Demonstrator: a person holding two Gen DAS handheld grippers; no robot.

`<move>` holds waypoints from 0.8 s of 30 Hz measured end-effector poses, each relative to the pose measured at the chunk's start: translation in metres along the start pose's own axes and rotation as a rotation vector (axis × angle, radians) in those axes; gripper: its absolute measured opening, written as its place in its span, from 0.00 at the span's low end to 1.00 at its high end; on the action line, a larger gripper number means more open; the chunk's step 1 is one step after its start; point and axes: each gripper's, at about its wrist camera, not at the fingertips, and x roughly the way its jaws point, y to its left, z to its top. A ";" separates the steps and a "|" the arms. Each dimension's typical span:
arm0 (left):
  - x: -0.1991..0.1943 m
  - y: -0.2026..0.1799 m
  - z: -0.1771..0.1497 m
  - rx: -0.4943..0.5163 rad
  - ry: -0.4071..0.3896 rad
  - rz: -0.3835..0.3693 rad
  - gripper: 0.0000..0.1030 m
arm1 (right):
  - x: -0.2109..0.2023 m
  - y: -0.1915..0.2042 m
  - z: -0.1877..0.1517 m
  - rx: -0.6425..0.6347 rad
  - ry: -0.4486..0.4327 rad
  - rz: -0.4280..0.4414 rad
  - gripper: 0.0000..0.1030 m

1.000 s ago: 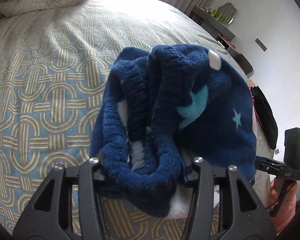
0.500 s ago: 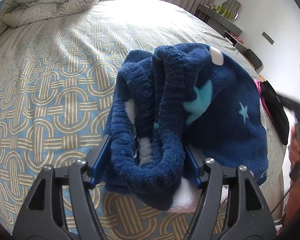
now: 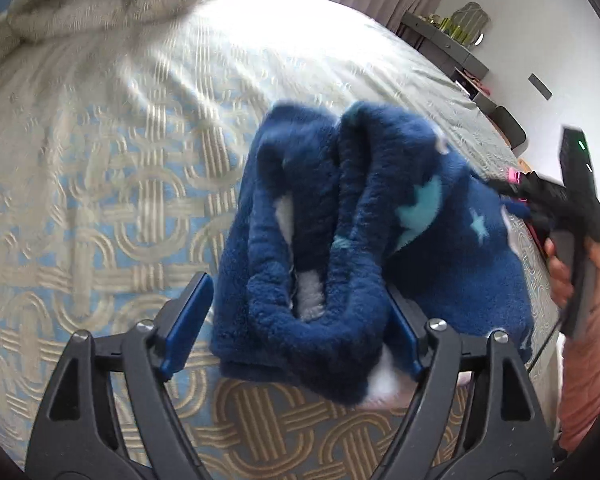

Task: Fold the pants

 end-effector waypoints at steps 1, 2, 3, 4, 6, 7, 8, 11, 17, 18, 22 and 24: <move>-0.010 -0.003 0.003 0.013 -0.030 0.012 0.78 | -0.009 -0.001 -0.005 0.002 0.003 0.009 0.74; -0.018 -0.005 0.007 0.018 -0.056 0.014 0.78 | -0.018 -0.002 -0.012 0.001 0.013 0.023 0.74; -0.027 -0.007 0.011 0.019 -0.084 0.008 0.78 | -0.027 -0.005 -0.022 -0.002 0.030 0.042 0.74; -0.036 -0.010 0.017 0.015 -0.111 -0.004 0.78 | -0.034 -0.006 -0.034 -0.007 0.050 0.070 0.75; -0.046 -0.017 0.030 0.021 -0.145 -0.026 0.78 | -0.044 -0.002 -0.060 -0.028 0.101 0.125 0.75; -0.047 -0.025 0.038 0.040 -0.153 -0.037 0.78 | -0.045 0.002 -0.074 -0.045 0.137 0.150 0.75; -0.045 -0.033 0.044 0.064 -0.154 -0.036 0.78 | -0.044 0.004 -0.087 -0.061 0.166 0.166 0.75; -0.015 -0.063 0.061 0.182 -0.128 0.031 0.78 | -0.033 0.005 -0.123 -0.066 0.235 0.188 0.75; 0.065 -0.052 0.070 0.212 0.028 0.314 0.79 | -0.032 0.006 -0.162 -0.096 0.202 0.127 0.74; 0.064 -0.043 0.073 0.151 0.039 0.277 0.79 | -0.037 0.009 -0.165 -0.128 0.183 0.094 0.74; 0.049 -0.034 0.077 0.082 0.039 0.246 0.79 | -0.053 0.002 -0.172 -0.152 0.123 0.044 0.74; 0.047 -0.034 0.076 0.099 0.037 0.261 0.80 | -0.058 -0.002 -0.171 -0.121 0.090 0.080 0.74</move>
